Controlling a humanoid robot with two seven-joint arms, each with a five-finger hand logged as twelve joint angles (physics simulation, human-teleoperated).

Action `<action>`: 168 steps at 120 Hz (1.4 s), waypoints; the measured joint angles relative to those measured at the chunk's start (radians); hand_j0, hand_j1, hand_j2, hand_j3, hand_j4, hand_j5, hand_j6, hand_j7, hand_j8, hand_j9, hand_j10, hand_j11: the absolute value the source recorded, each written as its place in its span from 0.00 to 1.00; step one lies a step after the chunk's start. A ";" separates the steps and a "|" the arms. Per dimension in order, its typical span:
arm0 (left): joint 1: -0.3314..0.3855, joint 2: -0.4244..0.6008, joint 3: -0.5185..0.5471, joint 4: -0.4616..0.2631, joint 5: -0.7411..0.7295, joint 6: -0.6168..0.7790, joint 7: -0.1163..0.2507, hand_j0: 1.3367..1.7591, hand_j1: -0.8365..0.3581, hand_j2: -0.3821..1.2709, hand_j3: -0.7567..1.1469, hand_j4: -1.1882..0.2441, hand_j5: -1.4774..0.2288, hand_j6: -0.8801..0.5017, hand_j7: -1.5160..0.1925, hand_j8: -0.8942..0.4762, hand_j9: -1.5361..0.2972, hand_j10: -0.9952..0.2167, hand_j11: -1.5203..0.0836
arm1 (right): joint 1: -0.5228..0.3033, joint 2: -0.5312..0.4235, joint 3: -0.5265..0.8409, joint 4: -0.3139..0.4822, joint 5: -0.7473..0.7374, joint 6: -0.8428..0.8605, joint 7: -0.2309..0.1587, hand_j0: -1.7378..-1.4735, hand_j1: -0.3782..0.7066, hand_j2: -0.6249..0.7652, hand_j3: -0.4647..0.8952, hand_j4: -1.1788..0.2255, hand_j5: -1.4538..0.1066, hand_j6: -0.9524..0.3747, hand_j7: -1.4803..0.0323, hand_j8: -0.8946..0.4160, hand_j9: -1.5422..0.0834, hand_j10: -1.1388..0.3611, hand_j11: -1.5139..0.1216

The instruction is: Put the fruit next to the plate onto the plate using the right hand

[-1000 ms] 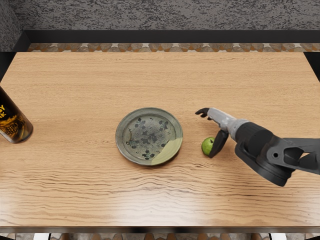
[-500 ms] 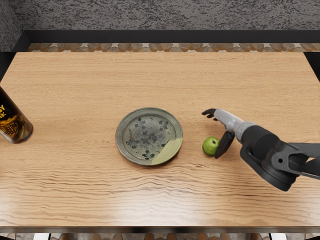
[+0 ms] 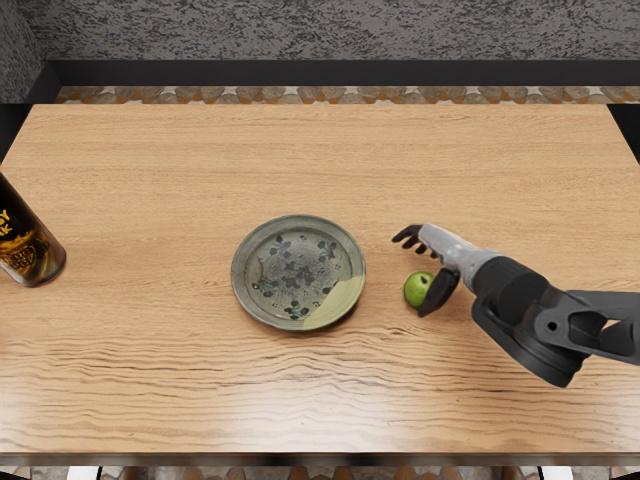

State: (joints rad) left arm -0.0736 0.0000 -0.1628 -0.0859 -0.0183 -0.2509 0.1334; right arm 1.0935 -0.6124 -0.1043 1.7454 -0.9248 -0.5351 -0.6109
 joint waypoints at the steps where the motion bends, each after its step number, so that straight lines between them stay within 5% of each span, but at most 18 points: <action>1: 0.000 0.000 0.000 0.000 0.000 0.000 0.000 0.76 0.99 0.23 0.40 0.83 0.87 0.64 0.89 0.65 0.84 0.82 0.95 | 0.001 0.000 0.000 0.000 0.000 0.000 0.000 0.30 0.32 0.42 0.34 0.64 0.69 0.50 0.73 0.47 0.72 0.57 0.70; 61: 0.000 0.000 0.000 0.000 0.000 0.000 0.000 0.76 0.99 0.23 0.40 0.83 0.87 0.64 0.89 0.65 0.84 0.82 0.95 | 0.017 0.014 -0.001 0.000 0.002 0.008 0.001 0.30 0.54 0.40 0.34 0.52 0.55 0.37 0.59 0.34 0.58 0.46 0.56; 95: 0.000 0.000 0.000 0.000 0.000 0.000 0.000 0.76 0.99 0.23 0.40 0.83 0.87 0.64 0.89 0.65 0.84 0.82 0.95 | 0.009 0.015 -0.001 0.000 -0.003 0.011 0.001 0.32 0.65 0.49 0.34 0.45 0.48 0.31 0.51 0.42 0.50 0.51 0.48; 168: 0.000 0.000 0.000 0.000 0.000 0.000 0.000 0.76 0.99 0.23 0.40 0.83 0.87 0.64 0.89 0.65 0.84 0.82 0.95 | -0.003 0.011 -0.001 0.000 -0.002 0.007 0.000 0.32 0.59 0.62 0.34 0.35 0.38 0.21 0.40 0.34 0.41 0.42 0.38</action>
State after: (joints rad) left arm -0.0736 0.0000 -0.1627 -0.0859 -0.0182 -0.2508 0.1334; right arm 1.0909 -0.6017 -0.1057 1.7452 -0.9268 -0.5281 -0.6112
